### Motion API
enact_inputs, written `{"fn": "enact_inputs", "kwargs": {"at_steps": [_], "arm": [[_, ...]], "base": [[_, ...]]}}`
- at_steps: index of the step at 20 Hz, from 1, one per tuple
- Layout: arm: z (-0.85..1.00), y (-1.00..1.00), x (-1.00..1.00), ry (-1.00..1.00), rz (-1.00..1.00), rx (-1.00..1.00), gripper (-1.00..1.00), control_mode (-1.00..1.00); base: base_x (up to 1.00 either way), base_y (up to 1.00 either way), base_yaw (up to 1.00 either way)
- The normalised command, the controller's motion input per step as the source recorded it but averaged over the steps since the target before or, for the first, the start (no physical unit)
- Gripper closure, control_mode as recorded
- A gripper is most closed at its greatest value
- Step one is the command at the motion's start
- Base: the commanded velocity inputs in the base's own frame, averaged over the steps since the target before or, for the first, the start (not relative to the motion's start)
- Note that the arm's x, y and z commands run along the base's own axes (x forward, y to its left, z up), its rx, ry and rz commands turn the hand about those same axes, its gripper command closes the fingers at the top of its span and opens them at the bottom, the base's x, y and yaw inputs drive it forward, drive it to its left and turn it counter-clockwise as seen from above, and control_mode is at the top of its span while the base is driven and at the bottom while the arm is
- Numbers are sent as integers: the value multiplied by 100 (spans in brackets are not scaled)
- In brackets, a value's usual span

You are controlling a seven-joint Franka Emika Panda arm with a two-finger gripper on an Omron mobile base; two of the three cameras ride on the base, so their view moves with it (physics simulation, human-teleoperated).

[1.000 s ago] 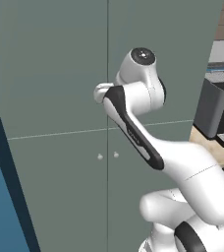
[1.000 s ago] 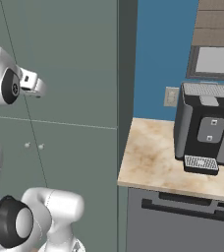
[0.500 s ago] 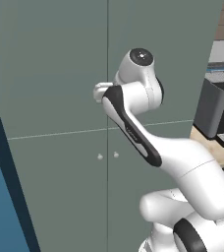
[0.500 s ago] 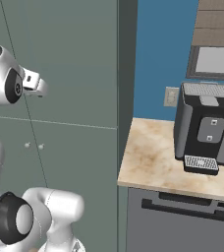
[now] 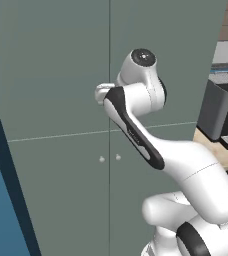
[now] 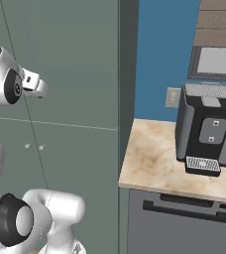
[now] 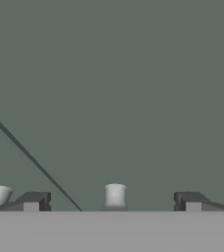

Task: Open the cabinet. Pick the sponge and place it next to the sink. Then close the cabinet.

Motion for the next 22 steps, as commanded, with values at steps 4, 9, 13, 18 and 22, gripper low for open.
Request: {"fn": "enact_inputs", "kwargs": {"at_steps": [4, 9, 13, 18, 22], "arm": [[0, 0, 0, 0, 0, 0, 100, -100], [0, 0, 0, 0, 0, 0, 100, -100], [0, 0, 0, 0, 0, 0, 100, -100], [0, 0, 0, 0, 0, 0, 100, -100], [0, -11, 0, -1, 0, 0, 100, -100]], "base": [[0, 0, 0], [0, 0, 0], [0, 0, 0], [0, 0, 0], [0, 0, 0]]}}
